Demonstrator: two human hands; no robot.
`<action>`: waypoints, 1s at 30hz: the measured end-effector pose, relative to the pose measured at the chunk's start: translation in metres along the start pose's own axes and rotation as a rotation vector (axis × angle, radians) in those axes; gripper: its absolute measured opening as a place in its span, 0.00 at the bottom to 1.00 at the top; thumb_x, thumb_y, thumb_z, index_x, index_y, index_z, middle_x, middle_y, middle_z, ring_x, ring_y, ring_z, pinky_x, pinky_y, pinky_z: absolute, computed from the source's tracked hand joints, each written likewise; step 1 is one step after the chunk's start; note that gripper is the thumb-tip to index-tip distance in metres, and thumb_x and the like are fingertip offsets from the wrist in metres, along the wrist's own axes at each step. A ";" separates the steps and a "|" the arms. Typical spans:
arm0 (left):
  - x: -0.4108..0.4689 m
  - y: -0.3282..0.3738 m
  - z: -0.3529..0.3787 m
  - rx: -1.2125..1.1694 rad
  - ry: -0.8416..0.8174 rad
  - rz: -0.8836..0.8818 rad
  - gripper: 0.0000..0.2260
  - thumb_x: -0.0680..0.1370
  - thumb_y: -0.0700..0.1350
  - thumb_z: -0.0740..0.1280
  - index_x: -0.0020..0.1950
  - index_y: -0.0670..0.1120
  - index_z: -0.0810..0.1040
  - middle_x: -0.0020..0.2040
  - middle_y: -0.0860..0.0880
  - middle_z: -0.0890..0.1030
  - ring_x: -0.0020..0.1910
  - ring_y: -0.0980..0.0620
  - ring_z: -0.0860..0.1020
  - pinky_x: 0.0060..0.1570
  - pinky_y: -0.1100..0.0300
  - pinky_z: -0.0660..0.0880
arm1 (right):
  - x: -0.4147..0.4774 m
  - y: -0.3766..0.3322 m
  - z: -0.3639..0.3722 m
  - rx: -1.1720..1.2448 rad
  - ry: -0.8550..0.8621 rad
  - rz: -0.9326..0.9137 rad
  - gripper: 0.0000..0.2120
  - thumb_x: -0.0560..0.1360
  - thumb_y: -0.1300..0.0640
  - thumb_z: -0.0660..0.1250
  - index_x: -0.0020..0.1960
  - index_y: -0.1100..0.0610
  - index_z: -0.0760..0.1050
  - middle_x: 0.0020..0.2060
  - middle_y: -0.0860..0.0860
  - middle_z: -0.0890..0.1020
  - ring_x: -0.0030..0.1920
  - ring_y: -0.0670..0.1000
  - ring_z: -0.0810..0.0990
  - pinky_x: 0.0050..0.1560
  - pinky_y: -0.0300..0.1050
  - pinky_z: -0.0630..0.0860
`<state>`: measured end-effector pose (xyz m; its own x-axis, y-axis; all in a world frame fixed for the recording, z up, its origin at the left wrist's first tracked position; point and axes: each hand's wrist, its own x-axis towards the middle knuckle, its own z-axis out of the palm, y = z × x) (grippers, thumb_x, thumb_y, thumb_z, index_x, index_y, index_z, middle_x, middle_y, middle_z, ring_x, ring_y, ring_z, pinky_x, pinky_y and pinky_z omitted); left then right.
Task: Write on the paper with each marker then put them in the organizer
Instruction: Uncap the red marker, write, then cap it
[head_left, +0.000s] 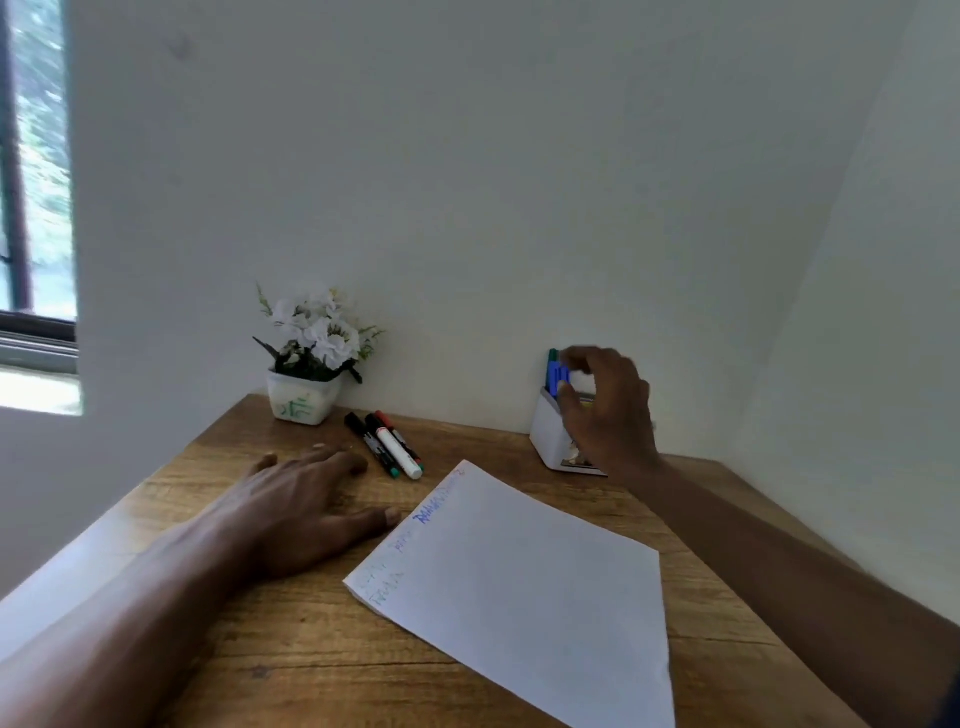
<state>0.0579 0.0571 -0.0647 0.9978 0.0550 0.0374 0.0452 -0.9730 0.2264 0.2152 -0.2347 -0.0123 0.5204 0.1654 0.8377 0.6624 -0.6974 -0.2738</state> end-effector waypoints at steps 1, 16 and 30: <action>0.000 0.000 0.000 -0.008 0.000 0.006 0.51 0.63 0.84 0.46 0.80 0.59 0.57 0.82 0.54 0.58 0.81 0.53 0.56 0.79 0.45 0.54 | -0.004 -0.012 0.005 0.118 -0.043 0.014 0.12 0.74 0.61 0.70 0.55 0.50 0.80 0.51 0.47 0.83 0.54 0.49 0.79 0.57 0.43 0.72; 0.001 -0.005 0.003 -0.061 0.047 0.012 0.43 0.69 0.80 0.54 0.78 0.59 0.63 0.81 0.55 0.61 0.80 0.54 0.59 0.79 0.43 0.52 | 0.022 -0.097 0.125 0.024 -0.797 0.215 0.08 0.72 0.58 0.74 0.50 0.57 0.83 0.44 0.51 0.82 0.44 0.49 0.82 0.42 0.43 0.81; 0.005 -0.007 0.005 -0.091 0.049 -0.001 0.41 0.70 0.79 0.57 0.78 0.59 0.63 0.81 0.54 0.60 0.80 0.53 0.59 0.79 0.43 0.50 | 0.039 -0.117 0.158 -0.171 -0.855 0.195 0.19 0.74 0.48 0.75 0.56 0.61 0.80 0.51 0.58 0.85 0.52 0.58 0.84 0.53 0.54 0.84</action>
<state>0.0629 0.0636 -0.0709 0.9941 0.0688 0.0838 0.0392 -0.9485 0.3143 0.2433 -0.0366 -0.0221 0.8846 0.4488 0.1265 0.4663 -0.8505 -0.2435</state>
